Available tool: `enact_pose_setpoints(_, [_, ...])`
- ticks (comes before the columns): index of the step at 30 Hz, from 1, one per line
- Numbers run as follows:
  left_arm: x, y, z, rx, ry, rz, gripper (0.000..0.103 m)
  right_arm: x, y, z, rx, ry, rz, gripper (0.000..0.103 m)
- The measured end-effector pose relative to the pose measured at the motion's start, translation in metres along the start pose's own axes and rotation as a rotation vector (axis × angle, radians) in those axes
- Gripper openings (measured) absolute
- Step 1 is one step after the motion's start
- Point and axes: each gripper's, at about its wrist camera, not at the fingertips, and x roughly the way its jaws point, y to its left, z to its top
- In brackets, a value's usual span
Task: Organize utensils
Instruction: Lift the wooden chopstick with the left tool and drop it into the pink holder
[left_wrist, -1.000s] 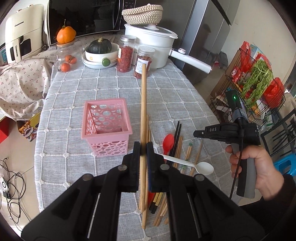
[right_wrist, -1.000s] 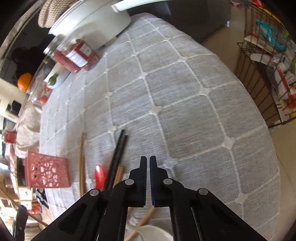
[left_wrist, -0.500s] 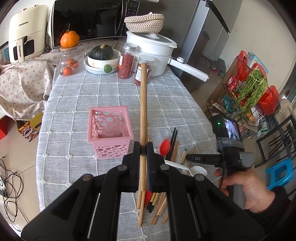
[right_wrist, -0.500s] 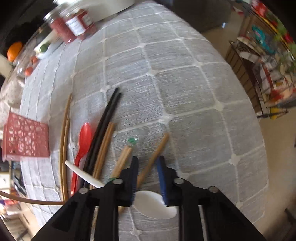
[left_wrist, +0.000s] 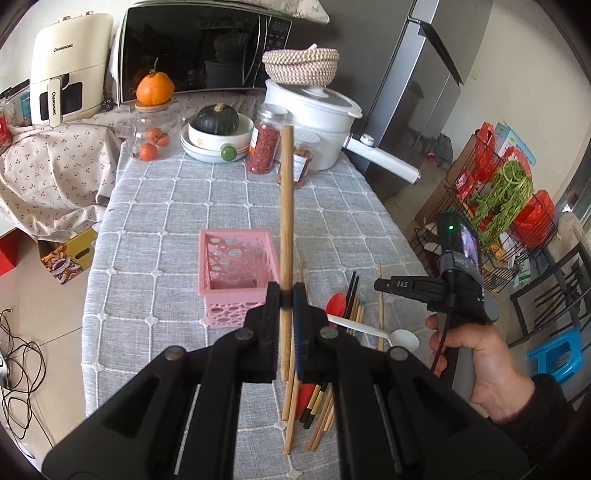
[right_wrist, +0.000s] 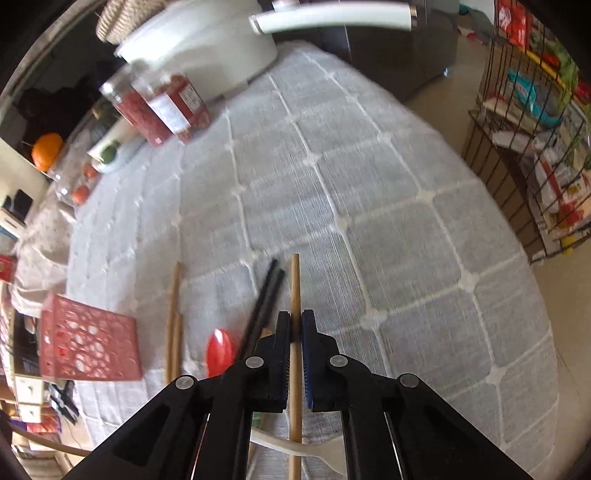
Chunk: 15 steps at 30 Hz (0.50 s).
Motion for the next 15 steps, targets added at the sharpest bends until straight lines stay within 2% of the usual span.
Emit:
enact_pose_setpoints(3, [-0.008, -0.002, 0.004, 0.003, -0.038, -0.007, 0.007, -0.028, 0.006, 0.004, -0.037, -0.089, 0.033, 0.006])
enact_pose_setpoints(8, [-0.024, -0.004, 0.01, 0.005, -0.123, -0.008, 0.007, -0.077, 0.02, 0.001, -0.141, -0.257, 0.039, 0.006])
enact_pose_setpoints(15, [-0.047, 0.001, 0.02, -0.007, -0.273, 0.01, 0.007, -0.133, 0.033, -0.011, -0.227, -0.398, 0.117, 0.006])
